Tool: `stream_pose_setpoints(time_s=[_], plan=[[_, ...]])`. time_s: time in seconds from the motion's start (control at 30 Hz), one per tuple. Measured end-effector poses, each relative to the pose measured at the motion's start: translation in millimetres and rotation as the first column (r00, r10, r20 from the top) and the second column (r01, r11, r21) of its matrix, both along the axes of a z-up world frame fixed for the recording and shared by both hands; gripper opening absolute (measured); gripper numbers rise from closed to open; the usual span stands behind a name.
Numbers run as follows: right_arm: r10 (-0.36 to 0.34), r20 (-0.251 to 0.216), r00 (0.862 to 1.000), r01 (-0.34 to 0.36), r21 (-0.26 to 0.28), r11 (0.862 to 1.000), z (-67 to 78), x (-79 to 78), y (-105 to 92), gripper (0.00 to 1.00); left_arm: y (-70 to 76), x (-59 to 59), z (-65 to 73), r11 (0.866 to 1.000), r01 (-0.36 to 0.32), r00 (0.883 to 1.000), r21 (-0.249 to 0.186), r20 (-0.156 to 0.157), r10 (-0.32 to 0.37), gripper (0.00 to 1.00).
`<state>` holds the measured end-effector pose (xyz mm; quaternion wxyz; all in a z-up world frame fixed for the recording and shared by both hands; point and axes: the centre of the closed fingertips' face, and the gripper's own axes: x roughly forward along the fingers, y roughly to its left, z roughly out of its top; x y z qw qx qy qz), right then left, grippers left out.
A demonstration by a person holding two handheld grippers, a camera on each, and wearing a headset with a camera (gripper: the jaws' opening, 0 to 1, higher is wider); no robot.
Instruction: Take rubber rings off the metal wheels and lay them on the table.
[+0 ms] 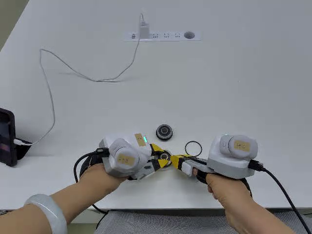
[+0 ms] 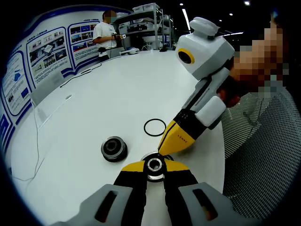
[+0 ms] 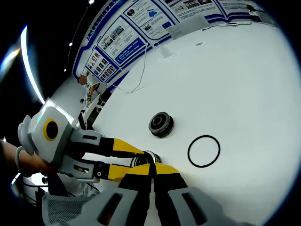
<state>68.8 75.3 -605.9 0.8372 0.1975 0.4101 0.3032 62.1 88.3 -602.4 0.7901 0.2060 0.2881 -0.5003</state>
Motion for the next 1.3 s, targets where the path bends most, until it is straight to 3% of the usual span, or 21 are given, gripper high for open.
stream_pose_setpoints(time_s=[0.4, 0.5, 0.83, 1.0, 1.3], plan=[[0.017, -0.013, 1.0, -0.017, -0.029, 0.999, -1.5, -3.8, -1.4, 0.07, -0.1, -0.5, 0.5, 1.0, -0.001, 1.0, -0.003, 0.0, 0.001, 0.13], [0.005, -0.084, 0.996, -0.005, -0.001, 1.0, -4.6, -9.0, 0.0, 0.07, -0.2, -0.6, 0.7, 1.0, -0.001, 1.0, -0.003, 0.001, 0.001, 0.13], [-0.054, -0.131, 0.99, 0.063, 0.067, 0.996, -1.9, -7.8, -2.8, 0.02, -0.3, -0.8, 1.3, 1.0, 0.0, 1.0, -0.003, 0.002, 0.0, 0.13], [-0.048, -0.124, 0.991, 0.054, 0.049, 0.997, -5.3, -9.5, -2.4, 0.02, 0.4, -0.2, 0.0, 1.0, 0.001, 1.0, -0.001, 0.001, -0.001, 0.13], [-0.048, -0.106, 0.993, 0.055, 0.066, 0.996, -0.1, -5.8, 0.5, 0.02, 1.0, 0.1, -0.7, 1.0, 0.008, 1.0, 0.009, 0.001, -0.008, 0.13]])
